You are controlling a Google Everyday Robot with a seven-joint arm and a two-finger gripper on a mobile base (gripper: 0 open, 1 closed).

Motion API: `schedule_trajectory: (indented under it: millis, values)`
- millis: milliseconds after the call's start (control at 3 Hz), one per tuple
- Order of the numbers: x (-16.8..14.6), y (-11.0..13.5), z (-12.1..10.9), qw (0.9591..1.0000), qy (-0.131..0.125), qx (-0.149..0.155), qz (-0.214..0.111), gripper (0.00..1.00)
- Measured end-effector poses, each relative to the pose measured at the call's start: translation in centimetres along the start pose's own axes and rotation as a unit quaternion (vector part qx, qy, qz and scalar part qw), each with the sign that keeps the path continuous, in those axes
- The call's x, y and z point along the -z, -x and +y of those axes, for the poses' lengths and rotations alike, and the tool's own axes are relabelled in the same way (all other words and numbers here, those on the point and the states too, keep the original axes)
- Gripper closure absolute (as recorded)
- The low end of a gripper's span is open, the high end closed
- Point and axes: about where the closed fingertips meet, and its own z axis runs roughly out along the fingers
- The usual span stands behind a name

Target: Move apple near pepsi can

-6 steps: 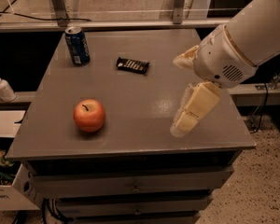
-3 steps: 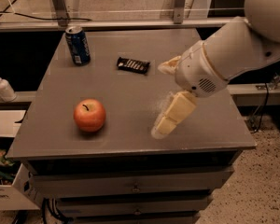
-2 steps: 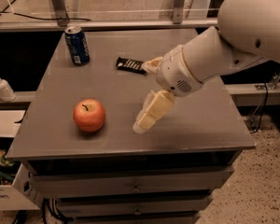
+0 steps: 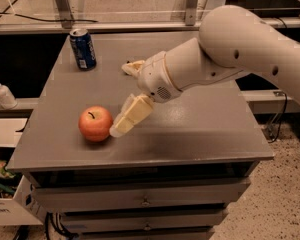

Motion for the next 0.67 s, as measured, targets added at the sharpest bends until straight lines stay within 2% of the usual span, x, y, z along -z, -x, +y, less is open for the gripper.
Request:
schedule_trajectory:
  millis: [333, 667]
  values:
    - [-2.6, 1.1, 1.4, 0.9993, 0.019, -0.002, -0.033, 0.0]
    - [-5.1, 1.0, 2.7, 0.9979, 0.035, -0.01, -0.054, 0.0]
